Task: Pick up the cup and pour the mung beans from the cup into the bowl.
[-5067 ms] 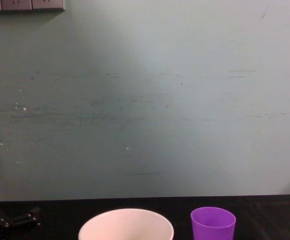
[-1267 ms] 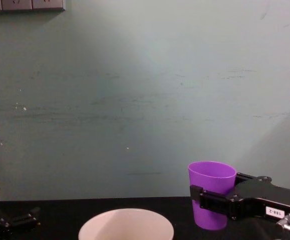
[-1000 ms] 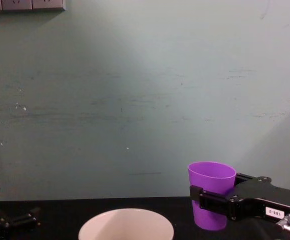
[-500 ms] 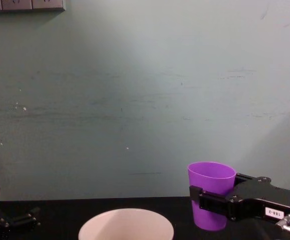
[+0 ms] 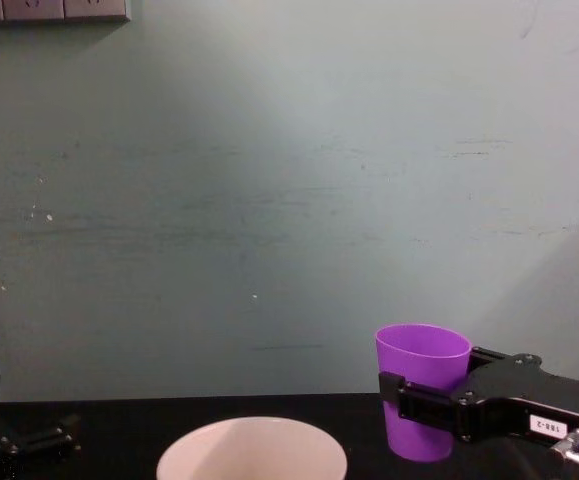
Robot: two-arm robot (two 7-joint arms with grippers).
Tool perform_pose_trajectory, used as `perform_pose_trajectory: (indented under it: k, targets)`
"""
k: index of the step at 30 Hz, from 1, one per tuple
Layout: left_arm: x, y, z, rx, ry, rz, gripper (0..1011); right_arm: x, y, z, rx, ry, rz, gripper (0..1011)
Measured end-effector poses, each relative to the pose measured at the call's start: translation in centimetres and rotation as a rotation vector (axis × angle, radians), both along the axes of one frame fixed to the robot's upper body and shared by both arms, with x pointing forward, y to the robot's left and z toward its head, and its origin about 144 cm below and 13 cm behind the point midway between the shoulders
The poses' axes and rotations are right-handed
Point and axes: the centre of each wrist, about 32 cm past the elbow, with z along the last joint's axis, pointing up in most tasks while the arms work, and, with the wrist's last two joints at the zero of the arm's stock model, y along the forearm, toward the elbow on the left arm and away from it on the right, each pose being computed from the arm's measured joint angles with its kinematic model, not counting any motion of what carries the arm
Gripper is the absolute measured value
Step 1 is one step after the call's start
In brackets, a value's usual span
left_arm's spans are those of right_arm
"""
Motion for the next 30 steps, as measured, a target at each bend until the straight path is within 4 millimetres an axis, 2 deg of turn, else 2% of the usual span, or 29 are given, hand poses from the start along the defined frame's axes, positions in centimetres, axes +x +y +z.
perform_pose_trajectory:
  k: [30]
  targets:
    - [0.0, 0.0, 0.0, 0.0, 0.0, 0.0, 1000, 0.0, 0.0, 0.0, 0.0, 0.0, 0.0, 720]
